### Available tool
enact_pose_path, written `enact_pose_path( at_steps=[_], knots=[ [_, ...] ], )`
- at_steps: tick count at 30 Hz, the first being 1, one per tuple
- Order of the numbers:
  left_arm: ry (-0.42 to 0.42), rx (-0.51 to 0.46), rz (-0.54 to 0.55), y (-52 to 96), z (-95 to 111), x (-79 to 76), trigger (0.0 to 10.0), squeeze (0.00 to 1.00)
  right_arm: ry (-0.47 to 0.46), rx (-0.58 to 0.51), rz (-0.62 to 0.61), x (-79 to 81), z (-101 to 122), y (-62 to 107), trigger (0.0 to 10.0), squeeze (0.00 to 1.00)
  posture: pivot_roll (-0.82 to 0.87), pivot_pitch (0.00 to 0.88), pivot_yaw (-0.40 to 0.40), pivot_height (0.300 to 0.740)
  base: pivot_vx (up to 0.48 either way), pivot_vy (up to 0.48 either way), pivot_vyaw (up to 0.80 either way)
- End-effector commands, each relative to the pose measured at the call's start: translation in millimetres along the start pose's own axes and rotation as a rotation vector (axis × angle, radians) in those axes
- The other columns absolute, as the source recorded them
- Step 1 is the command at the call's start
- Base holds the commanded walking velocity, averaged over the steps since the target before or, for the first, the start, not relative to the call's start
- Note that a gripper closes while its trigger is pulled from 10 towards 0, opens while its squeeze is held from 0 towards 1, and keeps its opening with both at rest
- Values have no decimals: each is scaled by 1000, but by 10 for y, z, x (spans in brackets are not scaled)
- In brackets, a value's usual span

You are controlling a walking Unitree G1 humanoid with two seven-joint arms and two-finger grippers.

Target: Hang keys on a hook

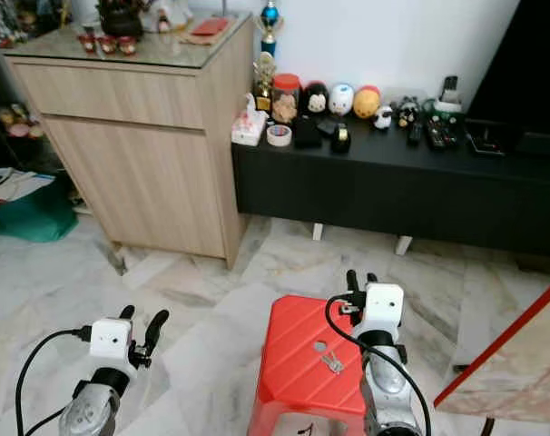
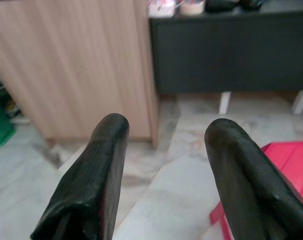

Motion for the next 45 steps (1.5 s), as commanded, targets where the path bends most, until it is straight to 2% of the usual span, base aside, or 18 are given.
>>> enact_pose_path(
  at_steps=[1,2,3,4,6,10,16,17,21,24,25,26,27,37,38,45],
  knots=[
    [39,-27,22,-81,110,3,10000,0,-11,-10,-17,-13,59,-17,10000,75,19,0,-48,725,0,0,0],
    [50,-44,24,-104,164,-10,10000,0,-27,3,-39,-27,28,10,10000,827,19,0,-48,725,0,0,0],
    [50,-44,24,-104,164,-10,10000,0,-27,3,-39,-27,28,10,10000,827,19,0,-48,725,0,0,0],
    [52,-51,22,-108,182,-21,10000,0,-40,11,-59,-48,5,25,10000,1000,21,0,-50,725,0,0,0],
    [67,-64,32,-106,217,-39,10000,0,-73,38,-103,-100,-66,83,10000,1000,17,0,-47,725,0,0,0],
    [77,-72,50,-101,235,-39,10000,0,-64,61,-96,-100,-140,161,10000,1000,20,0,-50,725,0,0,0],
    [85,-51,79,-91,238,9,10000,0,-85,97,-161,-175,-231,319,10000,1000,16,0,-57,725,0,0,0],
    [87,-44,75,-90,231,-5,10000,0,-71,115,-134,-152,-271,352,10000,1000,22,0,-55,725,0,0,0],
    [80,-42,65,-99,237,-2,10000,0,-53,113,-111,-119,-272,355,10000,1000,13,0,-46,725,0,0,0],
    [77,-36,54,-125,248,-8,10000,0,-51,94,-132,-135,-204,282,10000,1000,12,0,-45,725,0,0,0],
    [80,-34,50,-130,249,-18,10000,0,-49,95,-132,-134,-194,263,10000,541,15,0,-45,725,0,0,0],
    [81,-32,47,-134,249,-25,10000,0,-49,97,-132,-133,-187,252,10000,541,15,0,-45,725,0,0,0],
    [84,-31,42,-138,253,-40,10000,0,-48,95,-132,-130,-163,228,10000,0,15,0,-45,725,0,0,0],
    [93,-10,50,-143,245,-66,10000,0,-48,98,-133,-136,-128,172,10000,0,19,0,-53,725,0,0,0],
    [92,-3,43,-142,231,-71,10000,1000,-54,109,-131,-129,-148,176,10000,0,24,0,-54,725,0,0,0],
    [94,5,33,-132,221,-60,10000,1000,-72,130,-120,-88,-174,177,10000,0,23,0,-52,725,0,0,0]
  ],
)
Point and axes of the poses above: a point about 5 cm out from each wrist's last joint towards the gripper, its own y axis pointing back from the gripper into the wrist, its own z axis along the axis of the wrist's last joint, x = y × z, the point moved 1 cm from there along -y, pointing out of the wrist towards the gripper, and after that the axes turned 3 degrees about -y, right-handed, at the moved point
